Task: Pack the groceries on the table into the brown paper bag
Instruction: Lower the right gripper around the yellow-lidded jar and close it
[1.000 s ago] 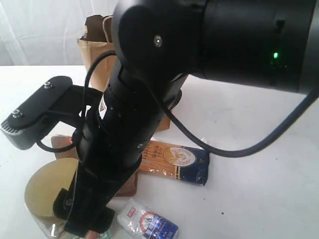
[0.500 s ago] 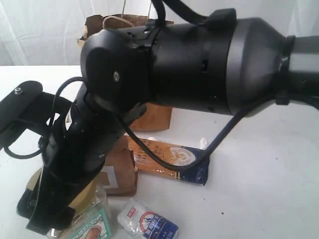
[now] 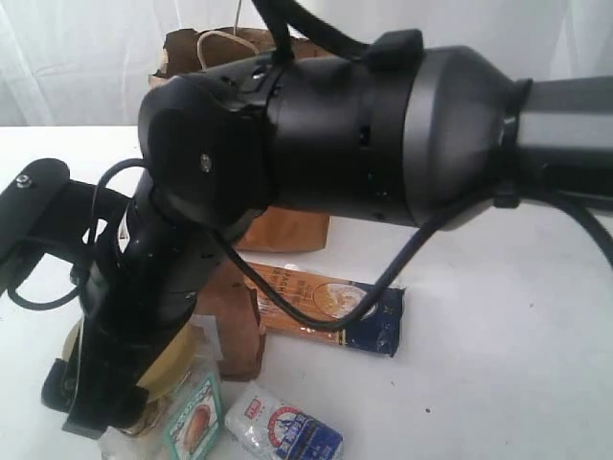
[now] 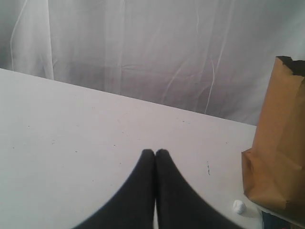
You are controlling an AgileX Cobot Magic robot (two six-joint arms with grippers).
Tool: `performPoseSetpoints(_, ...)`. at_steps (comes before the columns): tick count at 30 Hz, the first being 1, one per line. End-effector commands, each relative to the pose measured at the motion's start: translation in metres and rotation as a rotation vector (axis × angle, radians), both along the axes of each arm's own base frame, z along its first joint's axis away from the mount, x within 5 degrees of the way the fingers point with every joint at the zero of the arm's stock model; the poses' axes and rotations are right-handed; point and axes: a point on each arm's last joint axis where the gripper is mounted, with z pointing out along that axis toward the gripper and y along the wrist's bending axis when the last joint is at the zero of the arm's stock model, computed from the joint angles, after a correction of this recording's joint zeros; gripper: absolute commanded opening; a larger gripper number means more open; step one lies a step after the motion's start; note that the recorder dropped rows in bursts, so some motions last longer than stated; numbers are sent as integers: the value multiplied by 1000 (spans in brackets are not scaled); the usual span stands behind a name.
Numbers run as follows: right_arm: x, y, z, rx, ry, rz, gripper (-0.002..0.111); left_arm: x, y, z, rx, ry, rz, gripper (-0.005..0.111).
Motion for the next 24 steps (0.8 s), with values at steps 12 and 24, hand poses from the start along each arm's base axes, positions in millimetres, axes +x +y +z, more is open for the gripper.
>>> performPoseSetpoints(12, 12, 6, -11, -64, -103, 31, 92, 0, -3, 3, 13, -11, -41, 0)
performPoseSetpoints(24, 16, 7, -7, -53, -161, 39, 92, 0, -5, 2, 12, -9, -60, 0)
